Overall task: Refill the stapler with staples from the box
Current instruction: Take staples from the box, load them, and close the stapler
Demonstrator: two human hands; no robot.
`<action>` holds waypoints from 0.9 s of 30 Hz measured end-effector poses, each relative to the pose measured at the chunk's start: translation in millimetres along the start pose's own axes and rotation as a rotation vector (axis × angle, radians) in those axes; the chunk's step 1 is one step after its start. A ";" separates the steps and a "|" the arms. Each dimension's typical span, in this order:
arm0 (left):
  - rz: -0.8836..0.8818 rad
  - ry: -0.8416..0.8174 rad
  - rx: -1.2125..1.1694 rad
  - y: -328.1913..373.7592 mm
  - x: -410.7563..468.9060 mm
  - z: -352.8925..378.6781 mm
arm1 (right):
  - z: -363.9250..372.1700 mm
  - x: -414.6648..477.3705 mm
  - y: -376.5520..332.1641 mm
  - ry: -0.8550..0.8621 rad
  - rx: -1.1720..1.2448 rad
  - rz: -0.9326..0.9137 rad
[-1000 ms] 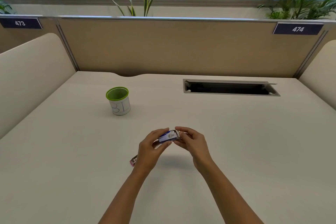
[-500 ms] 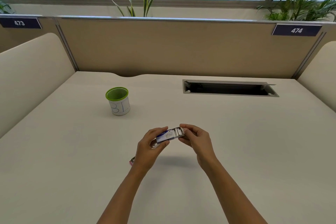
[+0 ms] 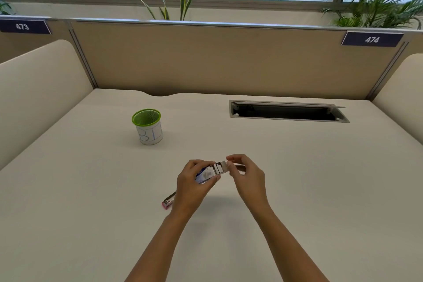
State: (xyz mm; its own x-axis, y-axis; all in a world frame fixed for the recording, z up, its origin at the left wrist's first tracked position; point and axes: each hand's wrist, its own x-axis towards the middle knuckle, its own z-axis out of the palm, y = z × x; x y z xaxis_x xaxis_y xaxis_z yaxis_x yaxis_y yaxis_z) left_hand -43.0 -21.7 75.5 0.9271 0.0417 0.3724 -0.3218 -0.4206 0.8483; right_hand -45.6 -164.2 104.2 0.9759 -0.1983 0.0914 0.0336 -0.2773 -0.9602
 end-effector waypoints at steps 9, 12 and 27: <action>0.022 0.041 0.027 2.5 -0.8 2.3 | 10.8 -3.2 -4.8 -0.024 -0.387 -0.300; 0.035 0.044 0.052 2.6 -1.1 3.1 | 12.6 -4.6 -3.7 -0.035 -0.424 -0.303; 0.026 0.060 0.057 5.3 -3.7 4.7 | 12.2 -2.7 -1.6 -0.033 -0.315 -0.127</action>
State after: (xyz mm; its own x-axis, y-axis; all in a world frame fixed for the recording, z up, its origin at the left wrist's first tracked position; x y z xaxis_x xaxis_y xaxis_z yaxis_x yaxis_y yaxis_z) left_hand -47.3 -28.4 76.9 0.9048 0.0835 0.4175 -0.3327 -0.4733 0.8156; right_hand -45.6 -151.8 102.3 0.9748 -0.1147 0.1911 0.0916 -0.5755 -0.8127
